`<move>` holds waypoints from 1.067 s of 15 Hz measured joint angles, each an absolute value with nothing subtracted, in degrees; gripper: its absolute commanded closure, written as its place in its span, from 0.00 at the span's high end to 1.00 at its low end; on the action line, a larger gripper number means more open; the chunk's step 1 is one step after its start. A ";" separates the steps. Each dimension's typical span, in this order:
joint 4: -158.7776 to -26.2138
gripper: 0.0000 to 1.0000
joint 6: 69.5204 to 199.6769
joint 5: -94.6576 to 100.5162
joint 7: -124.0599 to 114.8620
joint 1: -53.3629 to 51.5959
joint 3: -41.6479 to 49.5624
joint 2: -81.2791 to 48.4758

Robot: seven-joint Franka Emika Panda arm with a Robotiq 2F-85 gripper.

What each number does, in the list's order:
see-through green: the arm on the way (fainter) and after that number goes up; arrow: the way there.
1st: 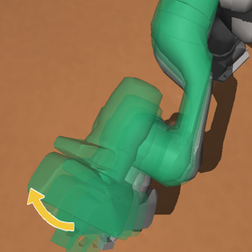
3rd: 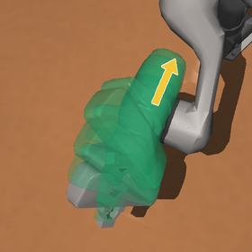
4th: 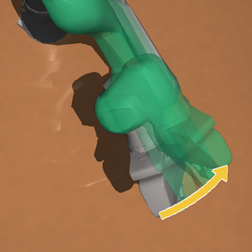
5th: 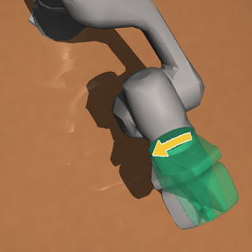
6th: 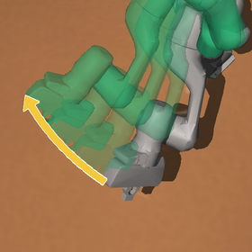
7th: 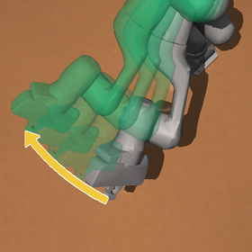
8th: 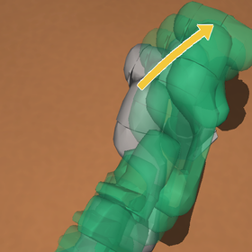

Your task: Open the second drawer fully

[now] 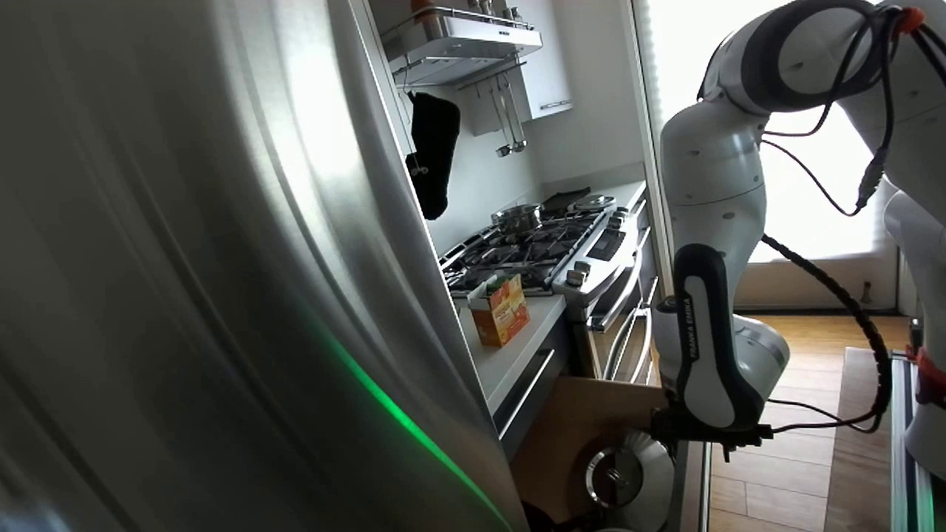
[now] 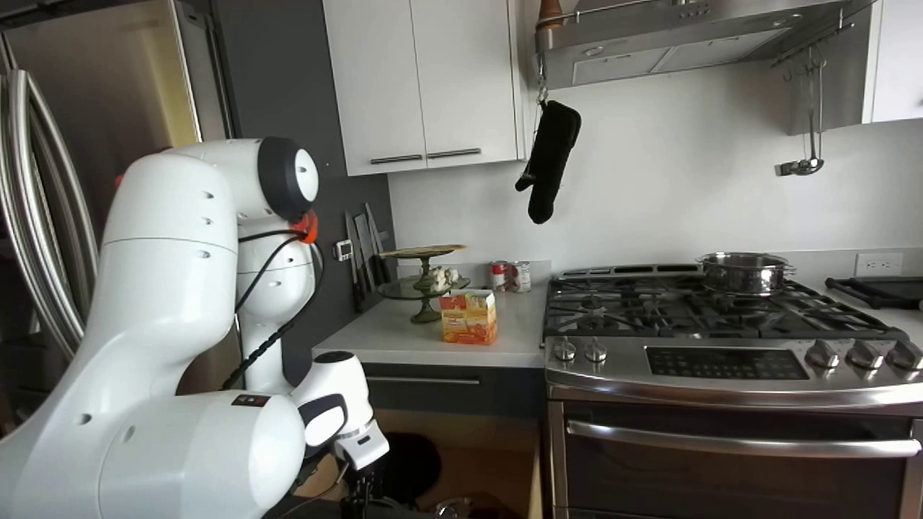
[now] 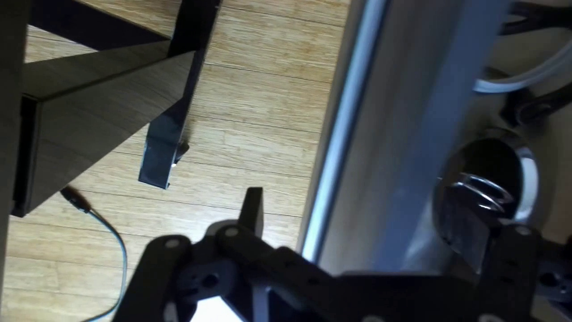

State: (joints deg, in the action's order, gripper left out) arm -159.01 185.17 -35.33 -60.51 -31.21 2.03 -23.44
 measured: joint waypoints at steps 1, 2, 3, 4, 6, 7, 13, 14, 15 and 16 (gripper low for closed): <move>-158.41 1.00 185.30 -36.34 -59.98 -32.89 3.60 -22.43; -157.78 0.99 185.33 -37.34 -59.15 -34.38 5.21 -21.46; -157.25 1.00 185.33 -38.27 -58.09 -35.40 6.52 -20.40; -156.84 1.00 185.35 -39.11 -56.74 -35.96 7.59 -19.20; -157.15 1.00 185.60 -38.92 -54.41 -35.61 8.93 -15.95; -157.18 1.00 185.59 -38.89 -52.90 -34.84 9.04 -14.34; -155.65 1.00 181.68 -34.14 -40.86 -22.71 1.13 -9.71; -155.47 1.00 181.60 -34.22 -40.20 -21.77 0.37 -9.67; -155.46 1.00 181.61 -34.22 -40.22 -21.84 0.54 -9.70; -155.45 1.00 181.61 -34.22 -40.23 -21.89 0.59 -9.74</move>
